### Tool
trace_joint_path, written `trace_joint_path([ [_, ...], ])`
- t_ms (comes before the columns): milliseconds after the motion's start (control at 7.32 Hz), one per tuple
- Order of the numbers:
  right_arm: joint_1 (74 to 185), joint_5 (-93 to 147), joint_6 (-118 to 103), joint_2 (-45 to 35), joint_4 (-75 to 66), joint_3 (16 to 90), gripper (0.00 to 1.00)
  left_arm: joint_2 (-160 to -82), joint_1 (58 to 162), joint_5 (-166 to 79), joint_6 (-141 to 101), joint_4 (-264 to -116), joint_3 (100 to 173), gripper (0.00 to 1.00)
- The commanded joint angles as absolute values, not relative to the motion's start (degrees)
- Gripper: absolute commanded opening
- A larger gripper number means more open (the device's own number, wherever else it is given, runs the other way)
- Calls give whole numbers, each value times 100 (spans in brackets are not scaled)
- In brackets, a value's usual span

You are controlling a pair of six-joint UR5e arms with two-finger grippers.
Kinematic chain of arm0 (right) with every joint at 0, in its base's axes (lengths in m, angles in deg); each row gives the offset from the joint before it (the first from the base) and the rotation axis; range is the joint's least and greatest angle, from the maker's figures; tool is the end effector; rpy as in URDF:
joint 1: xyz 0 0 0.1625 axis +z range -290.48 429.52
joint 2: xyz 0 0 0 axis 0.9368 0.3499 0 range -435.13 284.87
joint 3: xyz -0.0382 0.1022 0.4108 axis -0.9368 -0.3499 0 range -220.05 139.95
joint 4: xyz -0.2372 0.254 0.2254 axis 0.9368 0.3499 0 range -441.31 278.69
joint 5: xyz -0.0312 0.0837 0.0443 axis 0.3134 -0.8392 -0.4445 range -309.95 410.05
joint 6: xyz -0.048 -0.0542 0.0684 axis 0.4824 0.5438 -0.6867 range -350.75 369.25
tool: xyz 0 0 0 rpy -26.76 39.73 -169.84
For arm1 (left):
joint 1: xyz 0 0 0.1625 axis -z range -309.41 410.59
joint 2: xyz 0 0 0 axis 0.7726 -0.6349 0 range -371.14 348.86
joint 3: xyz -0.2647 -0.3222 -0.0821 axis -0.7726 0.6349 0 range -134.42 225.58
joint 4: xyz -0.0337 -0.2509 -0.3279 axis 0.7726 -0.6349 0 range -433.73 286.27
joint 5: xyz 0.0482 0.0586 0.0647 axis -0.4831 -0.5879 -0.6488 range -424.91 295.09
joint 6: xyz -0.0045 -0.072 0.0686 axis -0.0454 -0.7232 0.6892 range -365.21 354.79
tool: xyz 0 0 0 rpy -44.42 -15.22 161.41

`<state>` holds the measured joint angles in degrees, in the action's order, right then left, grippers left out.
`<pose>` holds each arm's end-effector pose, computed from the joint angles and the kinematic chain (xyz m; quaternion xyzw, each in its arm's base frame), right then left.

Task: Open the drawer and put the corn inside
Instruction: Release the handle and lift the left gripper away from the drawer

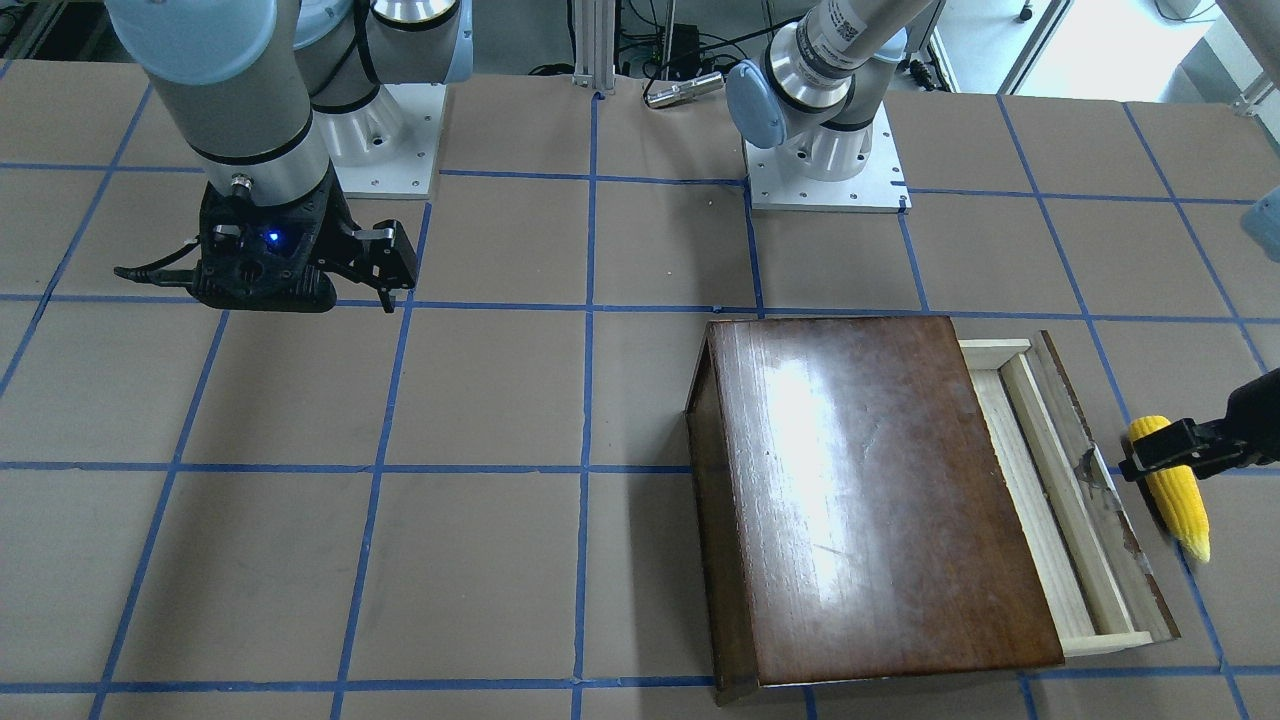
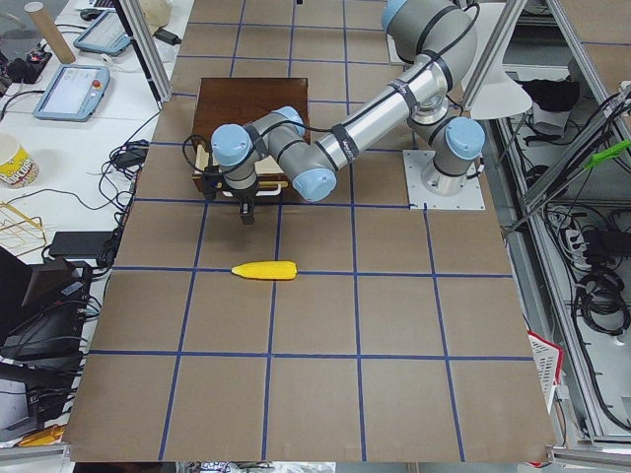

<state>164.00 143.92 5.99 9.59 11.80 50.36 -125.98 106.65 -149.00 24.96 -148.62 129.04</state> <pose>0.1672 -0.5130 0.4431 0.0114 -0.9991 -0.0202 0.0352 0.2410 -0.6153 0.3206 0.0343 -0.9977 0.0038 0.0584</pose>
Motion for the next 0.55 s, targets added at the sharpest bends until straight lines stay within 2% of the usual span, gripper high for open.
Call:
trace_joint_path([
  [0,16400,14392,599,959,1177,5039,100,-12566,10631,-15025,2581,-14870,12776,100],
  [410,16400,14392,599,951,1185,5030,100,-12715,10228,-15551,3106,-14827,12775,100],
])
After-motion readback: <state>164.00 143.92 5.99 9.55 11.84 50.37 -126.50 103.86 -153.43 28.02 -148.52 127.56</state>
